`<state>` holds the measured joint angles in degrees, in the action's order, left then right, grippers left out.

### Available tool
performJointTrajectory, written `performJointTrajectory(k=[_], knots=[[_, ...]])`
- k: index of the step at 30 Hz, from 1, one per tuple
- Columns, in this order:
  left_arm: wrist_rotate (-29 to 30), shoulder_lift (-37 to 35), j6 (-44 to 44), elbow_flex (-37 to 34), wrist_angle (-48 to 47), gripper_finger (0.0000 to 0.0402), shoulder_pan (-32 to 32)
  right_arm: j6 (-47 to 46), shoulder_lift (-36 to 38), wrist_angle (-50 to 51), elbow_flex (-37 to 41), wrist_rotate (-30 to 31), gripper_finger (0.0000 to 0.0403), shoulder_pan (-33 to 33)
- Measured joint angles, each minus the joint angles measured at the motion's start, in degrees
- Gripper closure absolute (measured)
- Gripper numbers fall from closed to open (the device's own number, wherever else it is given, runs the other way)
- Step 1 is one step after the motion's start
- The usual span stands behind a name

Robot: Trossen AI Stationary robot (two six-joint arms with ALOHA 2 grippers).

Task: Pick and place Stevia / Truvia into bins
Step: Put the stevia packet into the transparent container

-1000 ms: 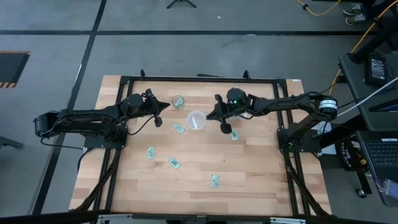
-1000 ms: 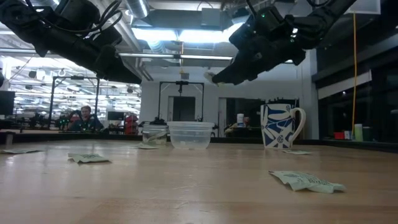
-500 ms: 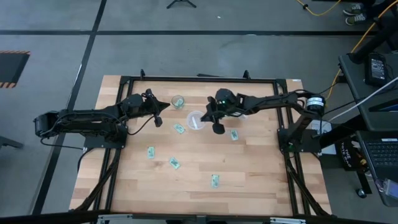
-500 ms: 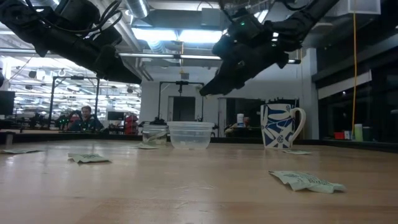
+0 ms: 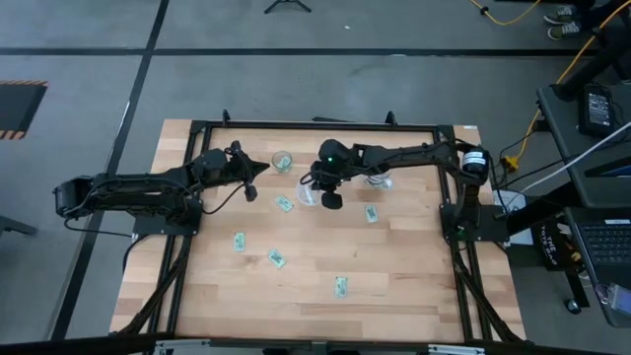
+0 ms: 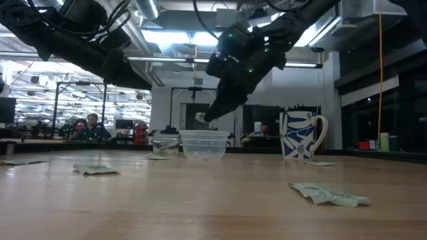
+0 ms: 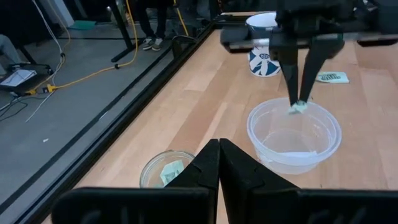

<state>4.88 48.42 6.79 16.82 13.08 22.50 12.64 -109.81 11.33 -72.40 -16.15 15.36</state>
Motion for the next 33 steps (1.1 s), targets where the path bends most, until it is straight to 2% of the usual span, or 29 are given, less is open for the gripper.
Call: performJointTrajectory(k=[10, 27, 33], knots=[[0.0, 0.0, 0.0, 0.0, 0.0, 0.0396, 0.0, -0.1, -2.1, -1.1, -0.1, 0.0, 0.04, 0.1], [0.0, 0.0, -1.5, 0.0, 0.0, 0.0396, 0.0, -0.4, -2.2, -1.3, -0.1, 0.0, 0.0327, 0.0], [0.0, 0.0, -1.5, 0.0, 0.0, 0.0396, 0.0, -0.4, -2.1, -1.1, -0.1, 0.0, 0.0321, 0.0]])
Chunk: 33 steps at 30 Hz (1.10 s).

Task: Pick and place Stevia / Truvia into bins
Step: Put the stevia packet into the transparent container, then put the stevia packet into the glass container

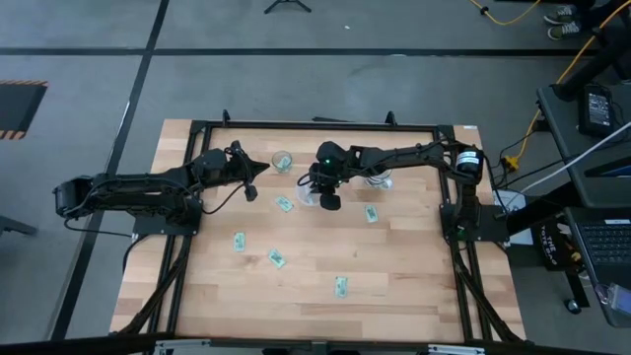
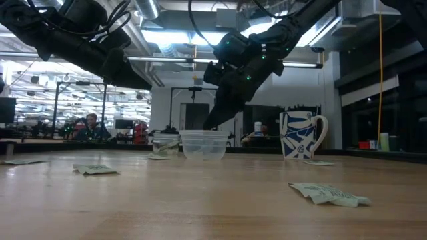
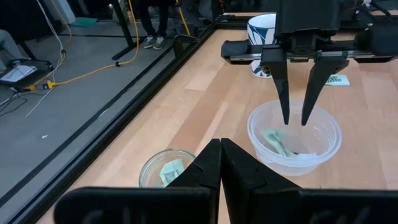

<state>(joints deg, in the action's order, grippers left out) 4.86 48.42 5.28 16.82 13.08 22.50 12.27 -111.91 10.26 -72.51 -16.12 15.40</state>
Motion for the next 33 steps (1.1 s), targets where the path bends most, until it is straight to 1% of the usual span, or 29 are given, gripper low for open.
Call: performJointTrajectory(k=[5, 7, 16, 21, 24, 26, 29, 33], knots=[[0.0, 0.0, 0.0, 0.0, 0.0, 0.0396, 0.0, 0.1, 1.8, 0.8, -0.1, 0.0, 0.0322, 0.0], [0.0, 0.0, 0.0, 0.0, 0.0, 0.0396, 0.0, 0.3, 3.3, 2.0, -0.1, 0.0, 0.0328, 0.0], [0.0, 0.0, 1.4, 0.0, 0.0, 0.0396, -0.1, 4.9, 13.1, 6.3, -0.1, 0.0, 0.0397, -0.3], [-0.5, 0.0, 2.4, 0.0, 0.0, 0.0396, -0.6, 4.0, 17.9, 8.7, 0.4, 0.5, 0.0389, -0.6], [-3.2, 0.0, 3.7, 0.0, -0.2, 0.0396, -1.3, 3.5, 20.4, 8.3, 3.6, 3.1, 0.0397, -1.6], [-5.4, 0.0, 4.5, 0.0, -0.2, 0.0396, -2.0, 3.1, 21.9, 5.7, 7.3, 5.5, 0.0399, -2.5], [-7.5, 0.0, 4.9, 0.0, -0.3, 0.0396, -3.0, 1.8, 24.1, -1.7, 14.5, 6.6, 0.0396, -3.6], [-7.6, 0.1, 4.8, 0.0, -1.6, 0.0396, -4.3, 0.0, 27.6, -12.1, 23.6, 6.7, 0.0399, -4.0]])
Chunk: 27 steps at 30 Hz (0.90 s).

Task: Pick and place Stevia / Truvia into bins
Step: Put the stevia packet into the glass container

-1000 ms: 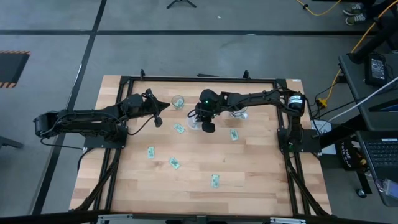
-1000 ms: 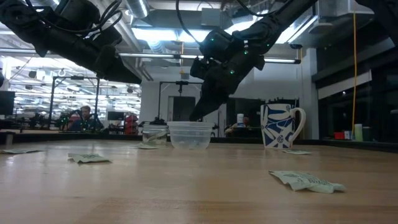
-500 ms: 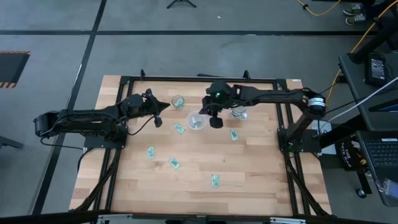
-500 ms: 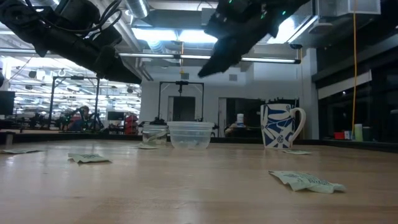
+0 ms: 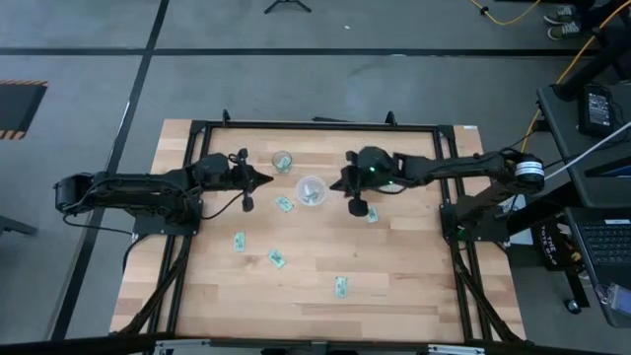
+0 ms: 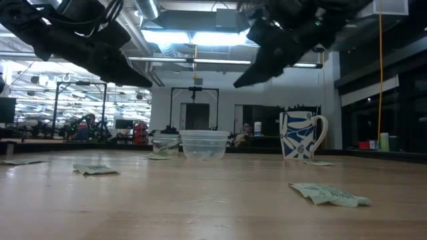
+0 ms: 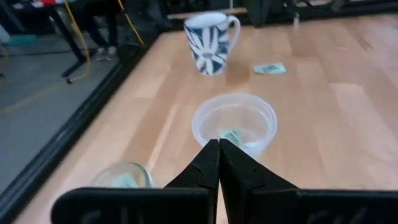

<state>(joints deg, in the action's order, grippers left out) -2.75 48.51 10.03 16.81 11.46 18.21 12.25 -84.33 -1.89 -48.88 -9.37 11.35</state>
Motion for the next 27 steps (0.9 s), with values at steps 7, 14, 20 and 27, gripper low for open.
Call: performJointTrajectory(k=[7, 14, 20, 27], knots=[[0.2, 0.7, -4.3, 0.0, -6.5, 0.0396, -2.9, 0.0, 5.4, -12.5, 9.2, 0.0, 0.0393, 0.0], [0.2, 1.8, -3.2, 0.0, -6.7, 0.0395, -4.7, -0.1, 6.9, -13.7, 9.6, -0.1, 0.0391, 0.0], [0.3, 4.5, -1.3, 0.0, -6.0, 0.038, -6.8, -2.1, 6.9, -11.9, 9.6, -0.2, 0.0397, 0.0], [1.8, 6.5, -2.7, 0.0, -3.6, 0.0313, -6.9, -1.3, 6.9, -12.0, 9.6, -0.2, 0.0389, 0.0]])
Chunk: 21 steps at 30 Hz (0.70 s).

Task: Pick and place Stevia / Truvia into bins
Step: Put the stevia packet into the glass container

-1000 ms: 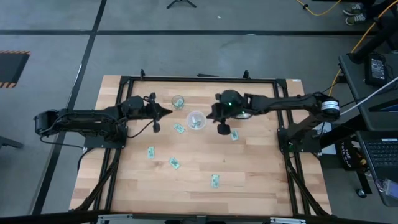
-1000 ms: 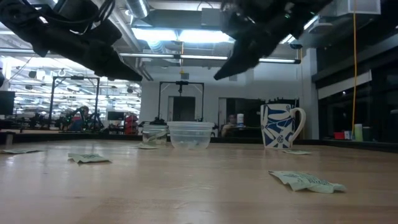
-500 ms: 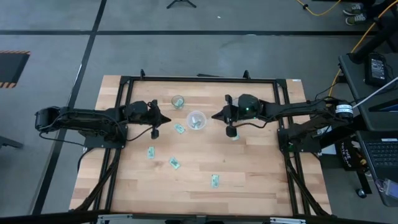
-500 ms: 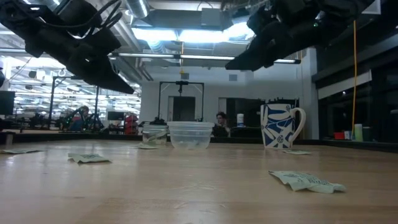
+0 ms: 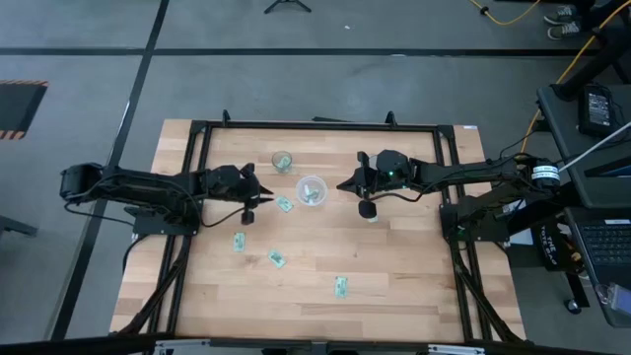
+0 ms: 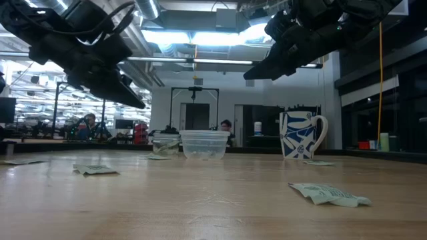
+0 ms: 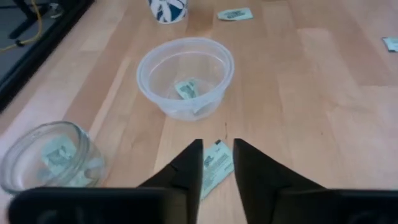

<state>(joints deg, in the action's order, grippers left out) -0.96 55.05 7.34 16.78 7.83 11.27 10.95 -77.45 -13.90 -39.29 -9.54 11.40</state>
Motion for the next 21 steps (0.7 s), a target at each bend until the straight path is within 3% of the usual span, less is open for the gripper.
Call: performJointTrajectory(k=[7, 12, 17, 21], knots=[[1.0, 0.0, -0.6, 0.0, 1.2, 0.0245, 0.0, 0.0, 0.0, 0.1, 0.0, 0.0, 0.0387, 0.0], [1.2, 0.0, -1.3, 0.0, 1.5, 0.0229, 0.0, 2.6, 0.0, 0.4, 0.0, 0.0, 0.0387, 0.0], [3.1, 0.0, -14.2, 0.0, 4.2, 0.023, 0.0, 4.5, 0.0, 0.6, 0.0, 0.0, 0.0386, 0.0], [3.9, 1.0, -19.3, 0.0, 4.0, 0.023, 0.0, 4.6, 0.0, 0.8, 0.0, 0.0, 0.0386, 0.1]])
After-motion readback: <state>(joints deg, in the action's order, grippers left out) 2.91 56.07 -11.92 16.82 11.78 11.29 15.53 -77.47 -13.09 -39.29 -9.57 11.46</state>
